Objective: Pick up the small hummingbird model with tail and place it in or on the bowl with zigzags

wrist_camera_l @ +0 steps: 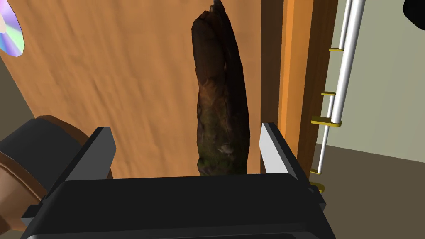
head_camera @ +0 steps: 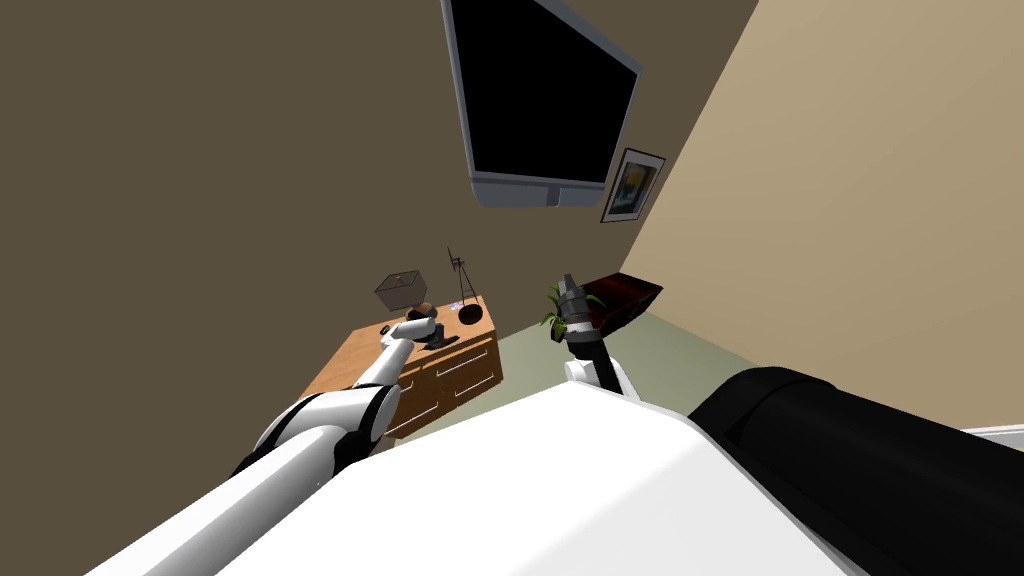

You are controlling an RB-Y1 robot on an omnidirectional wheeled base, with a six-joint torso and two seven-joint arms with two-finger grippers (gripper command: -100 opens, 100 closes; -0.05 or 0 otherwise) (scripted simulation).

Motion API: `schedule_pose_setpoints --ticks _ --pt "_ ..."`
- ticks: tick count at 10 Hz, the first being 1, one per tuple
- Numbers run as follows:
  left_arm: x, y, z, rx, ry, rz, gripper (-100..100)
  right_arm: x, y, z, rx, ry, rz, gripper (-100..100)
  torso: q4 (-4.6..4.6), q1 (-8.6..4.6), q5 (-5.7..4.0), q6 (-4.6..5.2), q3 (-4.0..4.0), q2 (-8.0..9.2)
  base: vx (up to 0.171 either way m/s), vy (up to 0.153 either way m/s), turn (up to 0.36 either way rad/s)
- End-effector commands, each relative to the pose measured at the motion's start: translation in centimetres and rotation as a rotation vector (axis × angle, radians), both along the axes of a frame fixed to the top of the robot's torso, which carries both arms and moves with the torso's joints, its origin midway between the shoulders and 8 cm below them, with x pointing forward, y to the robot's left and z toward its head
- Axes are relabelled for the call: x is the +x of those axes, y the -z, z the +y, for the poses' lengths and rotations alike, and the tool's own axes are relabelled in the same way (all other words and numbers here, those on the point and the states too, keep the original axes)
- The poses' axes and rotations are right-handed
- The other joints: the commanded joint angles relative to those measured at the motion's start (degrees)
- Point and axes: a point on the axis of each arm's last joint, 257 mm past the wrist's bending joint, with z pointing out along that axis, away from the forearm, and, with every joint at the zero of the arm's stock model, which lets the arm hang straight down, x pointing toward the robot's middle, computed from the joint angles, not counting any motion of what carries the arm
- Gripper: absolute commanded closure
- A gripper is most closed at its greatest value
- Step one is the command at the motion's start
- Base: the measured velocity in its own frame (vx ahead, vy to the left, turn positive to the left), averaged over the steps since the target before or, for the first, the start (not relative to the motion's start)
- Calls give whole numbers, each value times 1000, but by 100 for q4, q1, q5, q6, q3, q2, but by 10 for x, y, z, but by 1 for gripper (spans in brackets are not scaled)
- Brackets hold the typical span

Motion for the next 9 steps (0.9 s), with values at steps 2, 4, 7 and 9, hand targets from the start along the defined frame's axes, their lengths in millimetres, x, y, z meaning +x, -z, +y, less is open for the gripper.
schedule_pose_setpoints --ticks 2,4,7,9 --pt "-15 9 1 -6 -12 78 -100 0 0 0 0 0 0 0 0 -3 0 -1 0 2 37 34 -40" --pt "-22 13 3 -9 -20 115 -100 0 0 0 0 0 0 0 -1 2 1 0 -1 -1 38 48 -45" --pt "-41 23 9 -15 -41 204 -100 0 0 0 0 0 0 0 0 4 1 -1 1 1 41 51 -60" --pt "-46 27 9 -17 -45 220 -100 0 0 0 0 0 0 0 -2 13 3 -2 -5 -7 47 59 -35"
